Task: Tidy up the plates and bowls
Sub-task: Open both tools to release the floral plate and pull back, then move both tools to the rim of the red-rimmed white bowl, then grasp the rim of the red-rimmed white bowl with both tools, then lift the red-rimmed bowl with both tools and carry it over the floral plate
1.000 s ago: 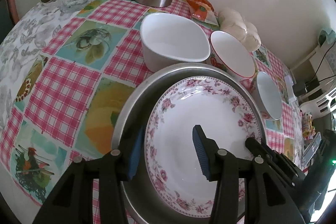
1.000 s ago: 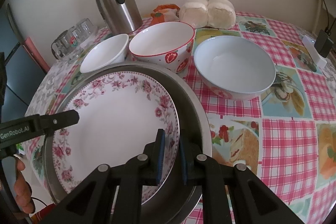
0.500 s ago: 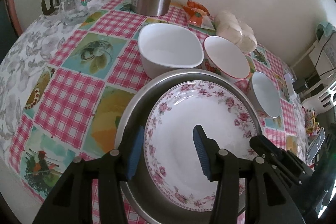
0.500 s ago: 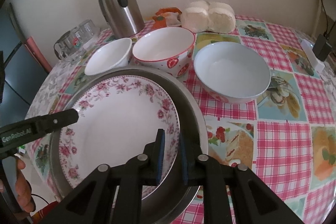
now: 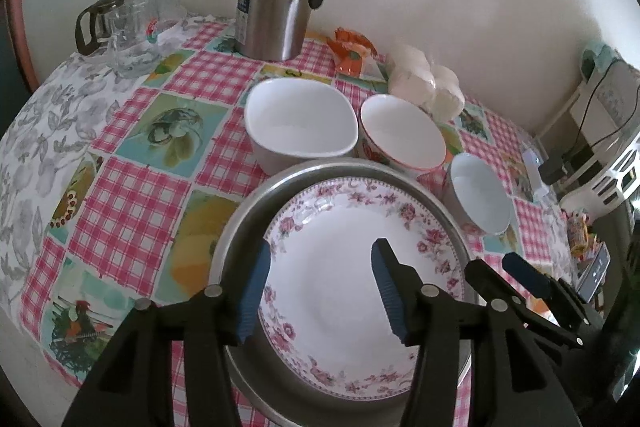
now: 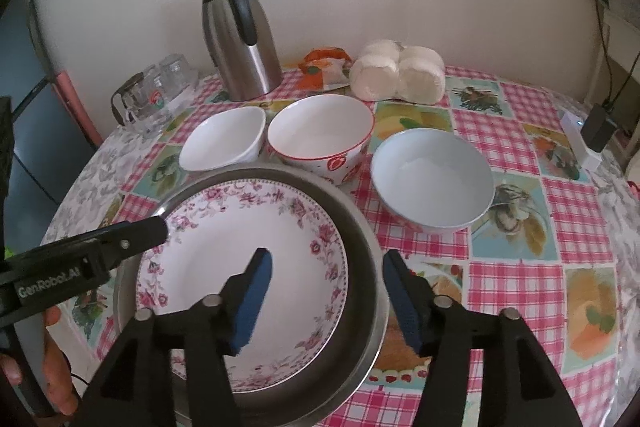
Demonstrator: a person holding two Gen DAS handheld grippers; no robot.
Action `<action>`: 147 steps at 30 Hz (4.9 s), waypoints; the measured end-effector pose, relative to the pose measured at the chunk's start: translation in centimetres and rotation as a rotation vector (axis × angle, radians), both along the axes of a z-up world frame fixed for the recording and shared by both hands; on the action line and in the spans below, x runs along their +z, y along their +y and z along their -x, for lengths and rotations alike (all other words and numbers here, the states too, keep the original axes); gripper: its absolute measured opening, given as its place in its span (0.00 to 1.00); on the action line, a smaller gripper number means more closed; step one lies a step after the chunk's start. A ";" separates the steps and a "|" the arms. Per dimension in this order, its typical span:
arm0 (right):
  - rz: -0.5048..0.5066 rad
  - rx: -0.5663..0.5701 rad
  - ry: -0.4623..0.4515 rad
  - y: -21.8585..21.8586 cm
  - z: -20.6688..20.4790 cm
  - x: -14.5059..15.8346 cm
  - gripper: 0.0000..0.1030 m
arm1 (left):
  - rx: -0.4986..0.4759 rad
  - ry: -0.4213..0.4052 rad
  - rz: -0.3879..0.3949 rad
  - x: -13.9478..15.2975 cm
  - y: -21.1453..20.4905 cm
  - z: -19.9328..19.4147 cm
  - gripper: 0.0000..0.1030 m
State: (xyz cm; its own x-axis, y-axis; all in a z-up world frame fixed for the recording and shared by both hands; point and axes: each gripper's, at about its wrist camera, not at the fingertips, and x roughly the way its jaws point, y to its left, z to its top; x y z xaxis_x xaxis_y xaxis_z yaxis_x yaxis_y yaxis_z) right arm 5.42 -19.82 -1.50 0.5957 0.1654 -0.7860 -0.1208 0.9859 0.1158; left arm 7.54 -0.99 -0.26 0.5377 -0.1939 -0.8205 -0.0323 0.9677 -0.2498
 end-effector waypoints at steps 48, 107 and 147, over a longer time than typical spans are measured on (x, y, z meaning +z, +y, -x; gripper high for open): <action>-0.013 0.015 0.127 -1.0 -17.6 -0.4 0.66 | -0.327 0.149 -0.150 0.2 -4.4 -22.1 0.88; -0.036 -0.132 0.311 -4.3 -22.8 -5.8 0.08 | -0.376 0.407 -0.128 -7.0 -10.4 -27.8 0.13; -0.008 -0.064 0.287 2.4 -7.0 1.2 0.08 | -0.251 0.395 -0.039 0.2 -4.1 -10.6 0.17</action>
State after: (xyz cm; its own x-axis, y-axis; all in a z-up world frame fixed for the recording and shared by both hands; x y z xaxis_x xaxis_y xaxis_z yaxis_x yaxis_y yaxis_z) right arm 12.42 -17.40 -0.26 0.3590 0.1413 -0.9226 -0.0196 0.9894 0.1439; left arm 18.17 -5.11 -0.10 0.1234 -0.2431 -0.9621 0.1189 0.9662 -0.2289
